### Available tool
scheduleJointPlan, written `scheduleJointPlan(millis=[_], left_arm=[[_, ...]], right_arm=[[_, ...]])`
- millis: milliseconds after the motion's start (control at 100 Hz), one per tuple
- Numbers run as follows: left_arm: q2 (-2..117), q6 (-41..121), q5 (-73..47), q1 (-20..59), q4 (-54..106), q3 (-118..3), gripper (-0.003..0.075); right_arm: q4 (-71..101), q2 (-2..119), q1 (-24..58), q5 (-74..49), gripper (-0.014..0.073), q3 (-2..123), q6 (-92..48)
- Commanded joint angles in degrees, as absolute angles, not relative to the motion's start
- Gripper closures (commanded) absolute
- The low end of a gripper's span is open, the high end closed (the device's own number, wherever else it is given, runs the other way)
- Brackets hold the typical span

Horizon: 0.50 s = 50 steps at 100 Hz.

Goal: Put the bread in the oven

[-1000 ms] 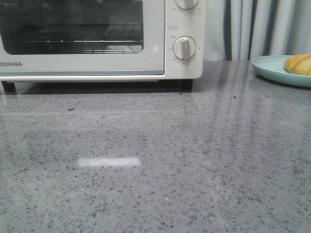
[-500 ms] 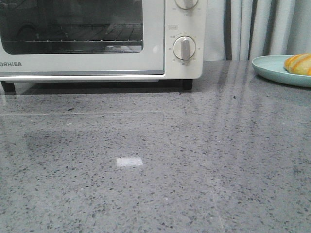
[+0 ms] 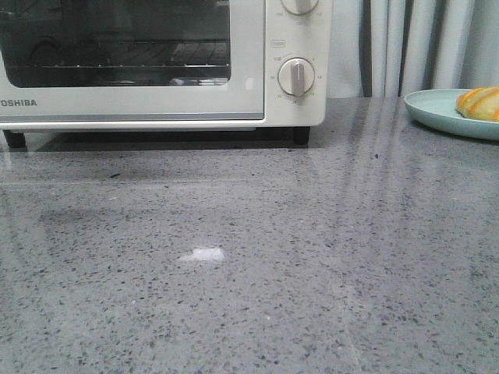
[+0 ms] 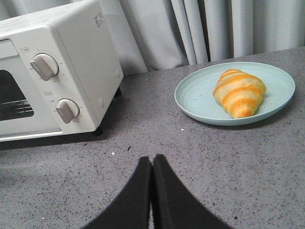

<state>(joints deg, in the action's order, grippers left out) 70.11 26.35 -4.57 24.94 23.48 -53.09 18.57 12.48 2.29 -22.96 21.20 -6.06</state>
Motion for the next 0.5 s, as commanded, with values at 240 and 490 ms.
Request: scheduleJointPlan(millis=[240, 490], left_arm=[[66.9, 26.4, 4.2, 25.1, 23.0, -55.1, 0.0741], [68.6, 26.4, 3.7, 24.0, 22.7, -55.1, 0.0741]], right_arm=[[19.1, 13.5, 2.1, -18.6, 0.0642, 23.5, -6.6], [20.1, 13.5, 2.1, -18.6, 0.0643, 23.5, -6.6]])
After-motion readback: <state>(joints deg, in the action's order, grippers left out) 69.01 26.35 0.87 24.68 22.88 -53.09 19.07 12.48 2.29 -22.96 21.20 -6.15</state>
